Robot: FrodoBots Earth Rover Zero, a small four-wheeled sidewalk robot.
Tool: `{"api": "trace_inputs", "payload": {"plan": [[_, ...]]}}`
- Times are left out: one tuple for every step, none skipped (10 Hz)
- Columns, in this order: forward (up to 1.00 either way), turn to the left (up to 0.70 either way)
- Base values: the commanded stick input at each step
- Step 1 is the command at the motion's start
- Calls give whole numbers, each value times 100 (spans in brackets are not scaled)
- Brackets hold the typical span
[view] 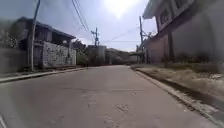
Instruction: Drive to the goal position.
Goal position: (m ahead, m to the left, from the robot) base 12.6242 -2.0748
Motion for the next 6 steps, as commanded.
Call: {"api": "trace_inputs", "payload": {"plan": [[100,-33],[100,-19],[100,7],[100,7],[100,7],[100,-3]]}}
